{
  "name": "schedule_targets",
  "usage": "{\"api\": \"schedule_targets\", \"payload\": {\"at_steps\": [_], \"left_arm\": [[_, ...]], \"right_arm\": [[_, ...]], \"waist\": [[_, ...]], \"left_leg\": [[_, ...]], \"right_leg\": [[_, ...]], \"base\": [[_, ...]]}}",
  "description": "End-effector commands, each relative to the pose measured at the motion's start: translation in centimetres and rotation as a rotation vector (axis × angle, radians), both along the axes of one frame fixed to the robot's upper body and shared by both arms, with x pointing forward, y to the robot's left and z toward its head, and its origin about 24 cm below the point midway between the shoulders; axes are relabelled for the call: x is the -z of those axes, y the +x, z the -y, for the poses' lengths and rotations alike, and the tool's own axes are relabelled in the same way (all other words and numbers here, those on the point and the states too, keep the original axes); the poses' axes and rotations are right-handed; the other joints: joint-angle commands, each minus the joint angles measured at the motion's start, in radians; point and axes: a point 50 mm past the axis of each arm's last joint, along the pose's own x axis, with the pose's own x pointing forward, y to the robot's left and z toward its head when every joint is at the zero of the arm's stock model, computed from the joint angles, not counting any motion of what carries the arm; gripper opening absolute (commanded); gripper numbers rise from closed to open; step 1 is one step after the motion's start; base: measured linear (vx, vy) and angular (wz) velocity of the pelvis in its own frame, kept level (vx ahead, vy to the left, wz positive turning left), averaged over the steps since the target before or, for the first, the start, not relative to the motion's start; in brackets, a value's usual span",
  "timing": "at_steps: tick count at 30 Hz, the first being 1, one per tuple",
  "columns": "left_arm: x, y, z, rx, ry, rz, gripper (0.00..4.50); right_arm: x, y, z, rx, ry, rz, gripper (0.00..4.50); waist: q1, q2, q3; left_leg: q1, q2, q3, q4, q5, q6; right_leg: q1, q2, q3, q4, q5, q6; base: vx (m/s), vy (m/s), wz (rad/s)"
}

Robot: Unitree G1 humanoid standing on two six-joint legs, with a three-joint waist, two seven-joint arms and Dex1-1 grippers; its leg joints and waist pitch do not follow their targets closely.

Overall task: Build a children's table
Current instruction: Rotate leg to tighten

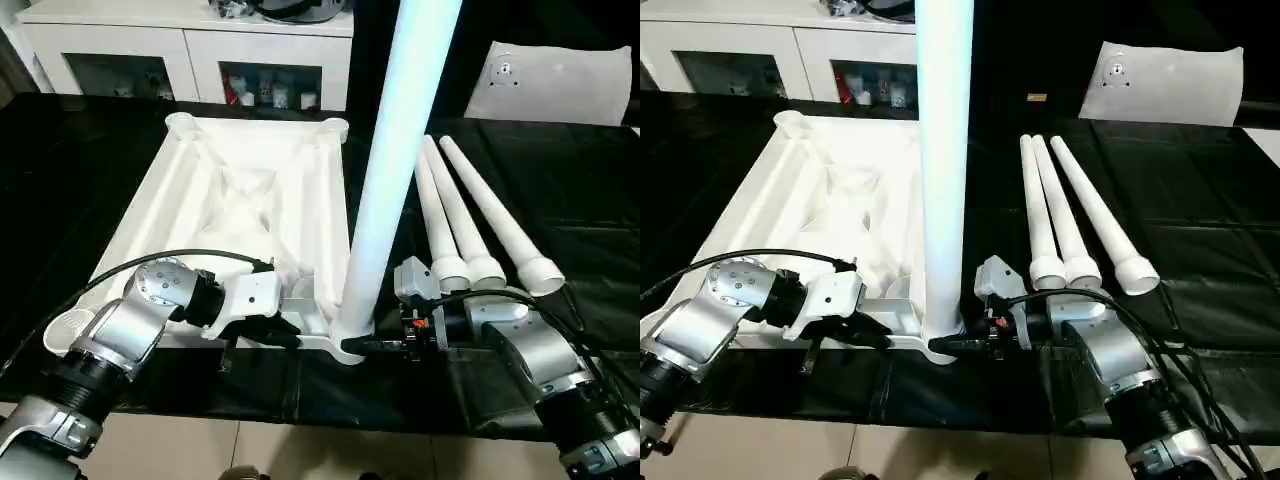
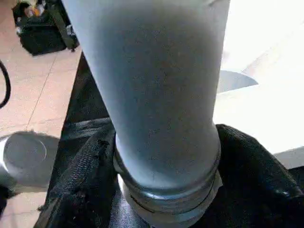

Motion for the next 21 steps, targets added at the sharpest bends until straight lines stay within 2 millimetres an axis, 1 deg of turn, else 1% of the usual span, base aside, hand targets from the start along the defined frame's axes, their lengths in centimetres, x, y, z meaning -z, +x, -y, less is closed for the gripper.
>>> {"api": "schedule_targets", "payload": {"at_steps": [1,2,3,4,5,6,7,8,9,10,11,12,13,14,15,16,17,18,19,20,21], "left_arm": [[1.6,-0.6,0.2,-0.031,0.038,-0.046,0.0],[1.6,-0.5,0.2,-0.058,0.028,-0.042,0.0],[1.6,-0.2,0.5,-0.127,-0.006,-0.032,0.0],[1.7,0.0,0.8,-0.191,-0.037,-0.028,0.0],[1.7,0.2,1.3,-0.253,-0.066,-0.025,0.0],[1.7,0.3,1.8,-0.294,-0.082,-0.02,0.0],[1.8,0.4,2.2,-0.326,-0.093,-0.017,0.0],[1.8,0.6,2.9,-0.374,-0.113,-0.013,0.0],[1.6,1.0,4.3,-0.466,-0.156,-0.005,0.0],[1.6,1.0,4.5,-0.478,-0.16,-0.004,0.0],[1.5,1.2,5.5,-0.539,-0.186,0.001,0.0],[1.4,1.3,6.0,-0.563,-0.196,0.004,0.0],[1.4,1.4,6.3,-0.579,-0.202,0.005,0.0],[1.2,1.5,6.9,-0.615,-0.213,0.012,0.0],[1.1,1.6,7.3,-0.639,-0.22,0.018,0.0],[0.8,1.8,8.3,-0.679,-0.236,0.027,0.0],[0.6,1.7,8.8,-0.678,-0.235,0.035,0.0],[0.6,1.7,9.0,-0.673,-0.233,0.038,0.0],[0.6,1.6,9.0,-0.668,-0.228,0.037,0.0],[0.8,1.4,8.8,-0.648,-0.196,0.047,0.0],[1.0,1.3,8.5,-0.632,-0.172,0.06,0.0]], "right_arm": [[0.3,-0.8,-1.0,-0.02,0.024,-0.024,2.72],[0.4,-0.9,-1.2,-0.001,0.032,-0.028,2.72],[0.8,-1.1,-1.7,0.062,0.051,-0.034,2.72],[1.1,-1.3,-2.3,0.123,0.061,-0.041,2.72],[1.5,-1.3,-3.2,0.196,0.077,-0.053,2.72],[1.8,-1.3,-3.8,0.254,0.089,-0.067,2.72],[2.0,-1.2,-4.3,0.296,0.097,-0.081,2.72],[2.3,-1.1,-5.0,0.349,0.106,-0.101,2.72],[2.7,-0.6,-6.3,0.454,0.117,-0.135,2.72],[2.7,-0.6,-6.5,0.469,0.119,-0.14,2.72],[2.9,0.0,-7.3,0.554,0.124,-0.167,2.72],[3.0,0.2,-7.6,0.58,0.121,-0.169,2.72],[3.0,0.3,-7.8,0.596,0.118,-0.171,2.72],[3.0,0.6,-8.3,0.632,0.106,-0.171,2.72],[3.0,0.8,-8.5,0.657,0.095,-0.171,2.72],[3.0,1.3,-9.1,0.711,0.075,-0.179,2.72],[2.9,1.5,-9.3,0.728,0.073,-0.179,2.72],[2.8,1.6,-9.4,0.735,0.074,-0.178,2.72],[2.8,1.6,-9.4,0.734,0.08,-0.177,2.72],[2.6,1.6,-9.2,0.734,0.099,-0.172,3.41],[2.7,1.6,-8.9,0.737,0.1,-0.168,3.41]], "waist": [[-0.005,0.003,-0.055],[-0.006,0.003,-0.053],[-0.007,0.005,-0.049],[-0.006,0.004,-0.047],[-0.01,0.007,-0.04],[-0.017,0.006,-0.03],[-0.022,0.005,-0.025],[-0.036,0.005,-0.02],[-0.056,0.011,-0.01],[-0.07,0.016,-0.007],[-0.092,0.035,-0.002],[-0.096,0.063,0.004],[-0.061,0.074,0.0],[-0.047,0.055,-0.009],[-0.058,-0.023,-0.027],[-0.058,-0.003,0.012],[-0.061,-0.008,-0.007],[-0.056,-0.007,-0.013],[-0.054,0.003,-0.015],[-0.063,0.006,-0.032],[-0.063,0.02,-0.046]], "left_leg": [[0.001,0.061,-0.014,-0.068,-0.153,0.054],[0.001,0.062,-0.016,-0.069,-0.164,0.053],[0.002,0.061,-0.016,-0.071,-0.185,0.047],[0.004,0.062,-0.016,-0.072,-0.201,0.042],[0.006,0.061,-0.017,-0.077,-0.241,0.025],[0.014,0.053,-0.021,-0.078,-0.31,0.011],[0.021,0.05,-0.024,-0.078,-0.347,0.002],[0.039,0.041,-0.03,-0.07,-0.414,-0.014],[0.044,0.043,-0.038,-0.071,-0.467,-0.02],[0.053,0.043,-0.042,-0.068,-0.513,-0.023],[0.069,0.055,-0.056,-0.075,-0.625,-0.023],[-0.024,0.118,-0.083,-0.172,-0.815,-0.036],[-0.07,0.12,-0.059,-0.206,-0.903,-0.065],[-0.024,0.106,-0.035,-0.216,-0.885,-0.024],[0.069,0.037,-0.031,-0.09,-0.624,-0.049],[0.121,0.002,-0.038,0.042,-0.506,-0.054],[0.057,-0.005,-0.063,0.085,-0.199,-0.014],[-0.041,0.025,-0.081,-0.03,-0.151,-0.029],[-0.041,0.032,-0.08,-0.061,-0.19,-0.039],[-0.003,0.052,-0.075,-0.066,-0.211,-0.028],[-0.005,0.051,-0.066,-0.071,-0.17,0.001]], "right_leg": [[0.053,-0.08,0.065,-0.068,-0.284,-0.178],[0.053,-0.081,0.064,-0.068,-0.294,-0.177],[0.051,-0.082,0.064,-0.074,-0.332,-0.17],[0.05,-0.083,0.064,-0.079,-0.361,-0.161],[0.045,-0.082,0.064,-0.086,-0.429,-0.144],[0.039,-0.083,0.055,-0.104,-0.564,-0.105],[0.035,-0.082,0.049,-0.114,-0.637,-0.077],[0.026,-0.083,0.031,-0.138,-0.757,-0.025],[0.025,-0.081,0.014,-0.154,-0.79,0.005],[0.022,-0.072,-0.012,-0.171,-0.804,0.026],[0.034,-0.058,-0.061,-0.187,-0.774,0.056],[0.134,-0.046,-0.05,0.0,-0.494,0.002],[0.154,-0.03,-0.03,0.102,-0.287,-0.029],[0.103,-0.02,0.014,0.113,-0.184,-0.022],[0.02,-0.081,0.09,-0.034,-0.635,0.021],[-0.059,-0.154,0.074,-0.164,-1.018,0.0],[0.003,-0.198,0.093,-0.167,-1.157,0.008],[0.091,-0.148,0.058,-0.1,-0.895,-0.011],[0.078,-0.101,0.051,-0.085,-0.75,-0.023],[0.056,-0.078,0.06,-0.056,-0.418,-0.09],[0.068,-0.075,0.066,-0.041,-0.231,-0.149]], "base": [[0.0,0.0,0.0],[0.0,0.0,0.0],[0.0,0.0,0.0],[0.0,0.0,0.0],[0.0,0.0,0.0],[0.0,0.0,0.0],[0.0,0.0,0.0],[0.0,0.0,0.0],[-0.075,0.034,-0.07],[-0.11,0.066,-0.11],[-0.089,0.057,-0.09],[-0.125,0.068,-0.06],[-0.09,0.035,-0.03],[-0.094,0.01,0.09],[0.036,-0.089,0.08],[0.024,-0.081,-0.14],[0.028,-0.056,-0.26],[0.049,0.041,-0.4],[0.065,0.033,-0.08],[0.065,0.033,-0.08],[0.0,0.0,0.0]]}}
